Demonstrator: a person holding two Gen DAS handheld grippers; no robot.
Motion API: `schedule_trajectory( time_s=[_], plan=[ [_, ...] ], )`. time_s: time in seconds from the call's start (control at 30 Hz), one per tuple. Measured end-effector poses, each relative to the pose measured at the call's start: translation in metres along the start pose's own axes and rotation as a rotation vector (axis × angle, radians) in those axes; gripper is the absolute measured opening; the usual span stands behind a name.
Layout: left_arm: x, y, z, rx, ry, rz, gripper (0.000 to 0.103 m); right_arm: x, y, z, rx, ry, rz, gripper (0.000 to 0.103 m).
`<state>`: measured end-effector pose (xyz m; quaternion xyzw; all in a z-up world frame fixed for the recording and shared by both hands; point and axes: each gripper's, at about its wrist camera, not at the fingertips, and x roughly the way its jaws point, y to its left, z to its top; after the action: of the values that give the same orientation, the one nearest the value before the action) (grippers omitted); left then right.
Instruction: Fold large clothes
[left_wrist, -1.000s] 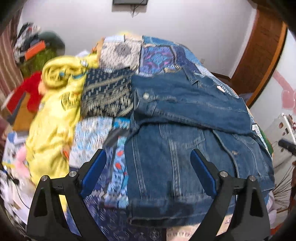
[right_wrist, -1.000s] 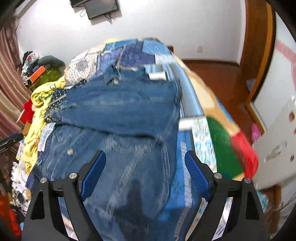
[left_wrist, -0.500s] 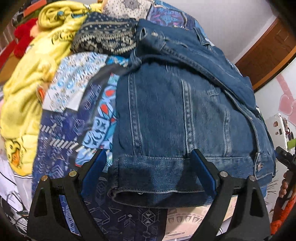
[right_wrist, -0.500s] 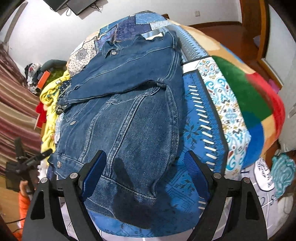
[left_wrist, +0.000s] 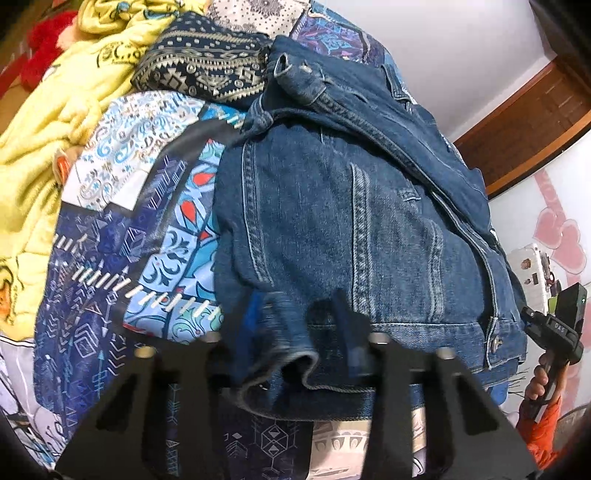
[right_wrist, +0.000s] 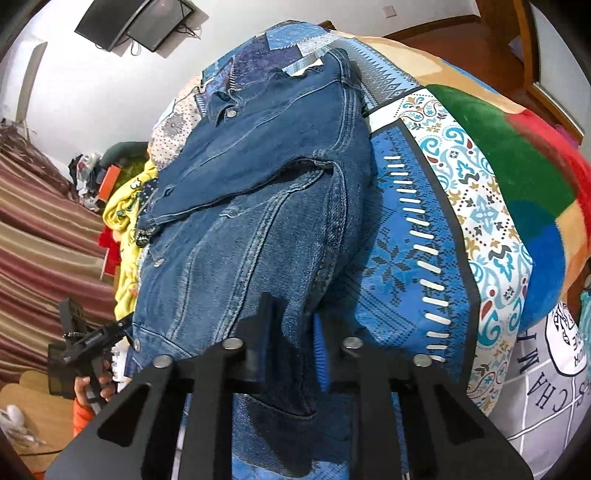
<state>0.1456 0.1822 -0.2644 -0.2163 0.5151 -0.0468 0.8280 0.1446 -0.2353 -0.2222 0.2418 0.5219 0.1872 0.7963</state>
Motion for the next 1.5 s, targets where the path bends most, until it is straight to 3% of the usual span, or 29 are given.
schedule_trajectory(
  time_s=[0.1, 0.4, 0.5, 0.57, 0.67, 0.8, 0.93, 1.1, 1.37, 1.43, 1.5],
  plan=[
    [-0.009, -0.002, 0.003, 0.008, -0.030, -0.003, 0.019, -0.001, 0.005, 0.002, -0.014, -0.004, 0.007, 0.008],
    [-0.048, -0.029, 0.042, 0.052, -0.180, -0.024, 0.016, -0.012, 0.030, 0.034, -0.112, -0.083, 0.046, 0.007],
    [-0.062, -0.041, 0.062, 0.075, -0.236, -0.036, 0.014, -0.018, 0.042, 0.049, -0.152, -0.123, 0.058, 0.007],
    [-0.071, -0.050, 0.081, 0.084, -0.281, -0.054, 0.007, -0.020, 0.050, 0.060, -0.180, -0.149, 0.057, 0.007],
    [-0.080, -0.058, 0.107, 0.091, -0.331, -0.072, 0.007, -0.022, 0.057, 0.078, -0.200, -0.195, 0.051, 0.007],
    [-0.075, -0.068, 0.140, 0.111, -0.367, -0.040, 0.007, -0.022, 0.054, 0.104, -0.177, -0.239, 0.052, 0.007],
    [-0.058, -0.063, 0.162, 0.080, -0.362, -0.032, 0.007, -0.010, 0.046, 0.128, -0.149, -0.260, 0.027, 0.007],
    [-0.024, -0.045, 0.181, 0.030, -0.333, 0.033, 0.007, 0.014, 0.033, 0.147, -0.118, -0.241, -0.024, 0.007],
    [0.025, -0.006, 0.168, -0.033, -0.221, 0.090, 0.007, 0.056, 0.001, 0.149, -0.098, -0.118, -0.122, 0.007],
    [0.035, 0.004, 0.164, -0.052, -0.193, 0.081, 0.007, 0.060, -0.006, 0.147, -0.084, -0.086, -0.119, 0.012],
    [0.042, 0.008, 0.159, -0.044, -0.175, 0.093, 0.007, 0.058, -0.010, 0.147, -0.070, -0.078, -0.114, 0.022]
  ],
)
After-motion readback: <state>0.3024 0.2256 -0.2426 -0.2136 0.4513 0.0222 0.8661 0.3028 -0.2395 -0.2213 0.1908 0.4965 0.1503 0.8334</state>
